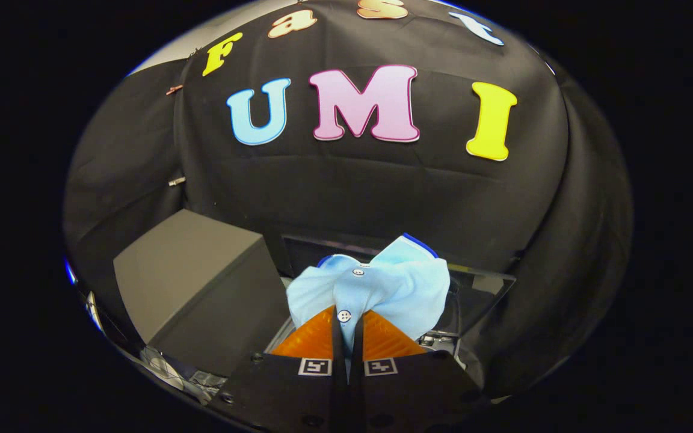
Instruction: Put the clothes into the washing machine and then close the washing machine lid.
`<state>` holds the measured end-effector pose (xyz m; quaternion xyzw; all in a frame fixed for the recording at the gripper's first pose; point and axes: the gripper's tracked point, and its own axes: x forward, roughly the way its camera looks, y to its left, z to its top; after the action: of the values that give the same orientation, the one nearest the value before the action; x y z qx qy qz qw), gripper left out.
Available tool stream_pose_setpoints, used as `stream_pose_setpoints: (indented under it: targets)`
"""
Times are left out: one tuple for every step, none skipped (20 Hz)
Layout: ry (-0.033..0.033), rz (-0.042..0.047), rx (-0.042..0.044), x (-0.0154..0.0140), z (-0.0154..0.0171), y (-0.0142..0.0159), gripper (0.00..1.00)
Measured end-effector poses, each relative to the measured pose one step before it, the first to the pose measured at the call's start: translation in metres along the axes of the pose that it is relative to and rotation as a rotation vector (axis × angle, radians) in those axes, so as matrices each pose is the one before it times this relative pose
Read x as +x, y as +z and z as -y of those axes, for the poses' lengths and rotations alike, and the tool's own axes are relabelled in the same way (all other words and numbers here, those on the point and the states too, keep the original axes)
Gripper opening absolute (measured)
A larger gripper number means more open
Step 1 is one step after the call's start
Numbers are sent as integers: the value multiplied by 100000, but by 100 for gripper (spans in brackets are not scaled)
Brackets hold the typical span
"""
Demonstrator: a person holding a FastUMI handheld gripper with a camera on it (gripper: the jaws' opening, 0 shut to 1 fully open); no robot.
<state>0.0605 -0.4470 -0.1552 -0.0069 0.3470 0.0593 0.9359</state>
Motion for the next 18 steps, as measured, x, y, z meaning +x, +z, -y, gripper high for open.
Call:
stream_pose_setpoints:
  targets:
    - [-1017,-2219,-283,687,418,-1189,5]
    - [-1721,-2085,143,771,492,-1224,5]
    - [-1862,-2215,508,682,502,-1098,5]
    - [-1849,-2081,116,743,352,-1201,5]
    - [-2336,-1916,-249,585,397,-1127,5]
    - [-2345,-1774,-677,594,387,-1055,5]
    - [-2287,-2401,-544,541,252,-1028,5]
    - [-1313,-3162,1427,485,58,-1249,5]
    - [-818,-2247,441,325,-334,-1105,5]
    - [-954,-1580,-177,493,-130,-783,5]
    - [-664,-1165,-203,641,-248,-596,5]
    - [-838,-1058,-58,489,-135,-437,5]
    - [-413,-1234,187,350,-217,-758,5]
    - [-195,-1254,796,357,-214,-373,5]
    - [-410,-775,133,539,-206,-365,5]
    - [-1270,-204,-451,486,72,-142,5]
    - [-487,-297,767,379,0,-178,5]
    - [-1255,-558,582,363,162,-302,5]
